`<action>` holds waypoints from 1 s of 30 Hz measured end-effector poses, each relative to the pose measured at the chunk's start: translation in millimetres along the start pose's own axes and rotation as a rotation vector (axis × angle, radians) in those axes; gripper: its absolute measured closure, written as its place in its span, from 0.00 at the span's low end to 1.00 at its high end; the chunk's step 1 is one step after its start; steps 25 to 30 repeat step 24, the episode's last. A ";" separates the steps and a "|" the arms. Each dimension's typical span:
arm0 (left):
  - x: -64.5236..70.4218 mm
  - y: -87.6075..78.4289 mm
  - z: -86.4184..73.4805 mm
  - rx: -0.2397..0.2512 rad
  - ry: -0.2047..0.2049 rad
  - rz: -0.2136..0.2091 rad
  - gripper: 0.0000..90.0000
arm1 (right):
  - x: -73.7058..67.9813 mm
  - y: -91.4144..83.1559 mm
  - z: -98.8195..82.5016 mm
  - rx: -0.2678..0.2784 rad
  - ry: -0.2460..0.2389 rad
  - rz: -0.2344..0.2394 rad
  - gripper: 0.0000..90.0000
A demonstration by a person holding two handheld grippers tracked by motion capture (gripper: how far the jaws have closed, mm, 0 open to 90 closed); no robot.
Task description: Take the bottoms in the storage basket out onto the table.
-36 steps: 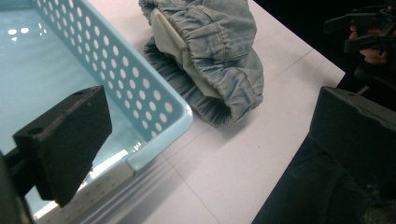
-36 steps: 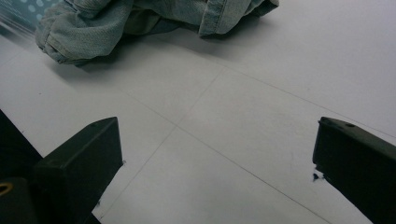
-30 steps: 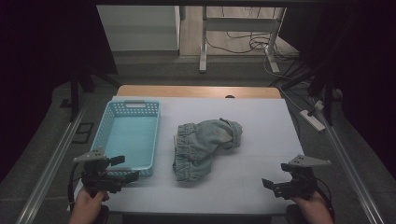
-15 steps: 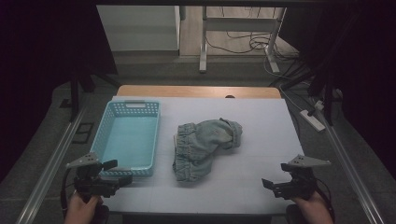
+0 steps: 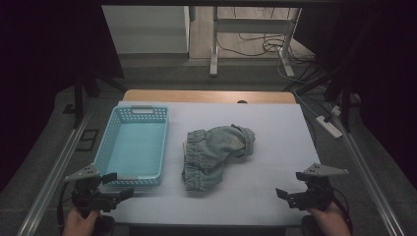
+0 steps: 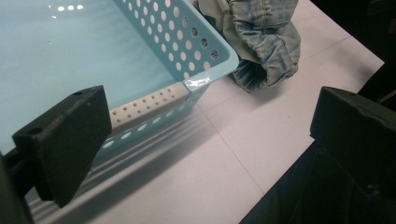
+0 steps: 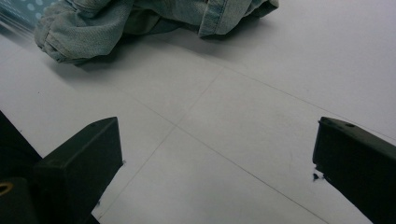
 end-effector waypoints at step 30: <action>-3.1 -7.6 -7.7 -0.058 -0.018 0.007 0.00 | -0.6 0.5 0.0 -0.006 -0.005 -0.006 0.02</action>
Point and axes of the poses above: each handheld gripper's, and its own axes: y roughly forward along the jaws, z roughly out of its top, x roughly to its right, the point moved 2 cm from there along y, roughly forward along the jaws, and after that the axes turned 15 degrees about y, right-handed, at the moved point
